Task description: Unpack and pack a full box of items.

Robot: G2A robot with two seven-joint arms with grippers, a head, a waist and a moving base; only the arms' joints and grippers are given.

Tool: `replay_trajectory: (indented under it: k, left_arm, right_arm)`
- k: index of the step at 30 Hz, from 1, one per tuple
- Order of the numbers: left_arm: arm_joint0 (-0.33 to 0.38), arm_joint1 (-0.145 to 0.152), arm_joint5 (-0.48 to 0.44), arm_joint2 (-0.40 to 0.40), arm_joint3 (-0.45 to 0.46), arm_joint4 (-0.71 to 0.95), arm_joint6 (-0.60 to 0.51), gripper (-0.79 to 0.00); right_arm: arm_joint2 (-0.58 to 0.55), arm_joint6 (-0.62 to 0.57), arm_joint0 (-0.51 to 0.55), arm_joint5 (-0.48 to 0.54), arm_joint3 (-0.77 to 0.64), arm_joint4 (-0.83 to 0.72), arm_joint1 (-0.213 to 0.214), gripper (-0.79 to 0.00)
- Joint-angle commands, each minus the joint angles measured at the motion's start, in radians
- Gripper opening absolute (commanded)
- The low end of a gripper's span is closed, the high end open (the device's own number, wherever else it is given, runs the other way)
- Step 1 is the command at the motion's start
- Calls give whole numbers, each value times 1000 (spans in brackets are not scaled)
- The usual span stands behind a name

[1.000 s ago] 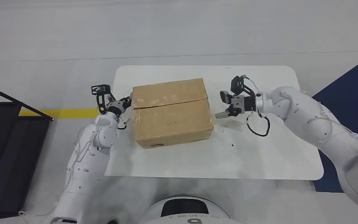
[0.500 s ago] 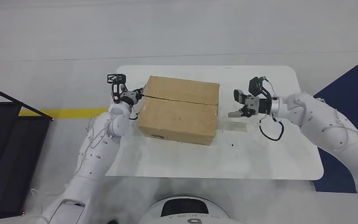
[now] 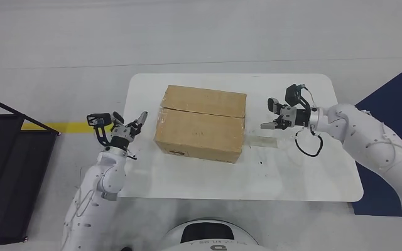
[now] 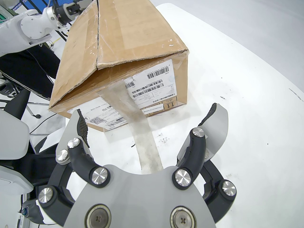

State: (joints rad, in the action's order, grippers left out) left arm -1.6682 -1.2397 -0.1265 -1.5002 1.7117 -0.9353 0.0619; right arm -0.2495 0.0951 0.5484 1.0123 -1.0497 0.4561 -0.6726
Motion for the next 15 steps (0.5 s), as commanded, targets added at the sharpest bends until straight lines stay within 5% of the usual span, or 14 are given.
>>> replay_trajectory:
  k: [1,9,15]
  left_arm:
    - [-23,1,-22,-2,62,5,2,0]
    - [70,-4,55,57,153,-87,-90,0]
    - [234,-17,154,170,51,-224,-232,0]
  right_arm:
    - [0,0,0,0,0,0,0,0]
    - [0,0,0,0,0,0,0,0]
    - [0,0,0,0,0,0,0,0]
